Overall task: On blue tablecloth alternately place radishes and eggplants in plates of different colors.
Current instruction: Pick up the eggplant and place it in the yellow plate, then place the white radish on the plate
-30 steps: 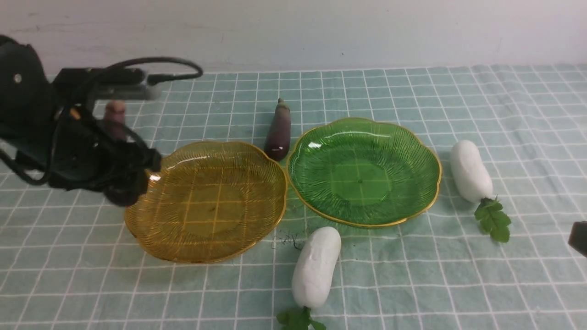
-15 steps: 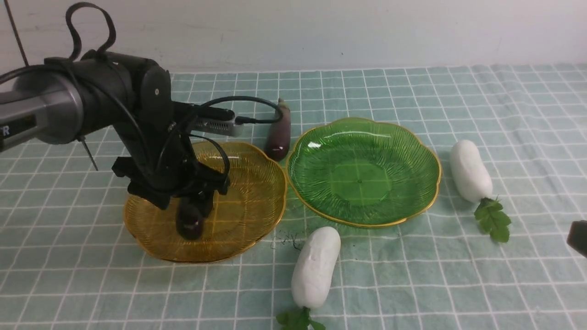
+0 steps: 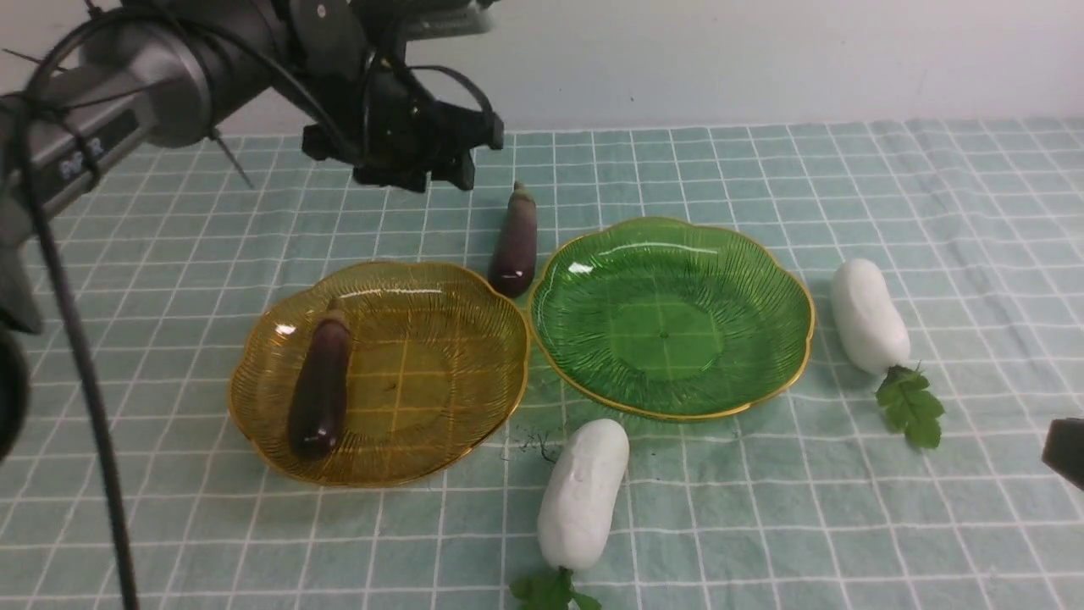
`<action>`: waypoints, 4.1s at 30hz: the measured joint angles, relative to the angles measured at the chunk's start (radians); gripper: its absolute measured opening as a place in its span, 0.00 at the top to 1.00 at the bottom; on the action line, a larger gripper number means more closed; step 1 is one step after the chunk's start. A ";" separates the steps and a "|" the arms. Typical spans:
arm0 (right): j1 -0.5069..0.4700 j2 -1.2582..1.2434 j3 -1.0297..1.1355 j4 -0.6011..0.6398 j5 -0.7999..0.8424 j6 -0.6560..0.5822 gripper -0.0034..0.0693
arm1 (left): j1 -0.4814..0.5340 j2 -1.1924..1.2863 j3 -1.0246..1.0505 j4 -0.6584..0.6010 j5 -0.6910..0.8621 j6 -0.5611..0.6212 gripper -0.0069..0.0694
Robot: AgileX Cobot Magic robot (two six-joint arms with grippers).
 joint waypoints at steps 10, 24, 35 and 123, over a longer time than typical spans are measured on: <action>0.000 0.000 0.000 0.000 0.025 0.000 0.97 | 0.000 0.342 -0.356 -0.024 -0.010 0.091 0.74; 0.000 0.000 0.000 0.000 0.028 0.000 0.97 | 0.000 0.466 -0.379 -0.103 -0.074 0.098 0.16; 0.000 0.000 0.000 0.000 0.036 -0.002 0.97 | -0.005 0.493 -0.379 -0.125 -0.087 0.104 0.45; 0.550 1.278 -0.829 -0.212 0.287 0.484 0.03 | 0.119 -0.887 0.993 0.044 0.065 0.048 0.92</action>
